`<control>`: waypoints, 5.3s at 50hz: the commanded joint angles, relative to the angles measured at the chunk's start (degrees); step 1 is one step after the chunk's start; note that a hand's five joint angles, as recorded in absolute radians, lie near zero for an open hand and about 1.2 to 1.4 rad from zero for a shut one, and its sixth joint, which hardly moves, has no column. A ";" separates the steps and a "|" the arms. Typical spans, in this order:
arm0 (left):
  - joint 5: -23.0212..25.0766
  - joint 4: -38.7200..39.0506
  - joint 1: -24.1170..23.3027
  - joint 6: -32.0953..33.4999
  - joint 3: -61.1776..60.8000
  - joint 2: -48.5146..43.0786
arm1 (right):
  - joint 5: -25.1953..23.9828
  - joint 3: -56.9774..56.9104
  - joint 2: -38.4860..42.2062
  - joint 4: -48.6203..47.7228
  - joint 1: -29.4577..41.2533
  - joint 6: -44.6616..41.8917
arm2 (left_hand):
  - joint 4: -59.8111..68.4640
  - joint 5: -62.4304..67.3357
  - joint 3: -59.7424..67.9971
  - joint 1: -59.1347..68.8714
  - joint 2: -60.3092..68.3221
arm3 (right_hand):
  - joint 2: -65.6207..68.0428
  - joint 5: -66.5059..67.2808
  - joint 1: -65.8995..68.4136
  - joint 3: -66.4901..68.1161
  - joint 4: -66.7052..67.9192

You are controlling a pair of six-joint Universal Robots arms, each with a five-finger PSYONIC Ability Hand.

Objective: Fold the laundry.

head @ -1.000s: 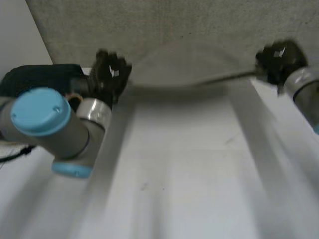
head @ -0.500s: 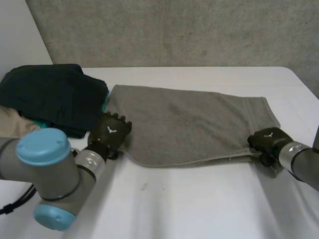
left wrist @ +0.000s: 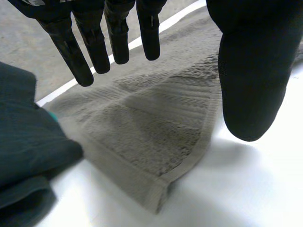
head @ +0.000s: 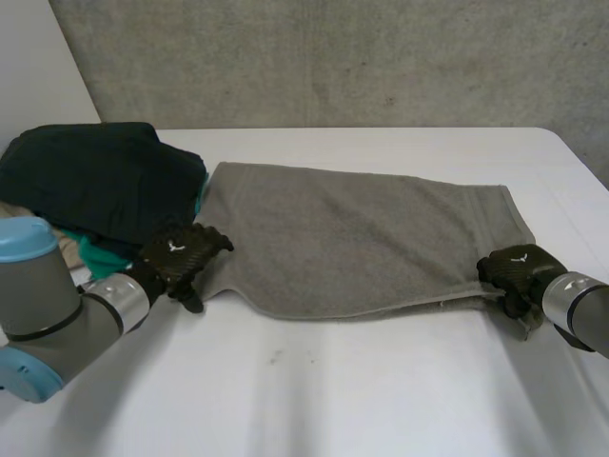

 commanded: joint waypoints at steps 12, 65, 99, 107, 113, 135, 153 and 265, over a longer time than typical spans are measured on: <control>-10.62 1.07 -6.42 0.00 8.75 -7.40 | 0.62 1.33 -0.26 0.13 -0.14 -0.30 | 41.47 41.19 41.72 41.49 41.65 | 12.69 11.27 16.86 11.82 11.23; -28.82 -4.56 -19.96 22.85 24.83 -13.46 | 8.35 -9.91 5.26 -3.39 -0.49 -22.53 | 59.30 59.03 59.56 59.33 59.49 | 12.69 11.27 16.86 11.82 11.23; -29.79 13.38 -23.21 25.23 24.93 -13.74 | 12.49 -15.73 2.82 -22.82 0.31 -1.88 | -8.97 -9.25 -8.72 -8.95 -8.79 | -57.31 -58.73 -53.14 -58.18 -58.77; -29.53 12.68 -20.75 23.56 12.47 -3.29 | 3.46 -6.95 -4.21 -2.54 -6.10 -1.00 | -9.14 -9.41 -8.88 -9.11 -8.95 | -57.31 -58.73 -53.14 -58.18 -58.77; -29.18 12.68 -19.96 17.77 6.04 0.86 | -1.48 -1.23 -4.48 1.10 -9.28 -1.18 | -9.30 -9.58 -9.05 -9.28 -9.12 | -55.22 -56.64 -51.05 -56.09 -56.68; -29.17 12.24 -19.87 12.57 2.96 6.21 | 12.75 -5.79 0.36 -10.50 -19.20 -16.80 | -9.30 -9.58 -9.05 -9.28 -9.12 | 12.69 11.27 16.86 11.82 11.23; -29.26 10.04 -18.90 10.11 -0.56 12.02 | -0.77 -3.95 -3.08 -29.31 17.15 -23.06 | -9.14 -9.41 -8.88 -9.11 -8.95 | 12.69 11.27 16.86 11.82 11.23; -40.78 -19.93 -34.11 -4.83 28.97 -13.38 | -1.76 -17.30 11.07 5.05 19.90 20.63 | -5.94 -6.22 -5.69 -5.92 -5.76 | -57.31 -58.73 -53.14 -58.18 -58.77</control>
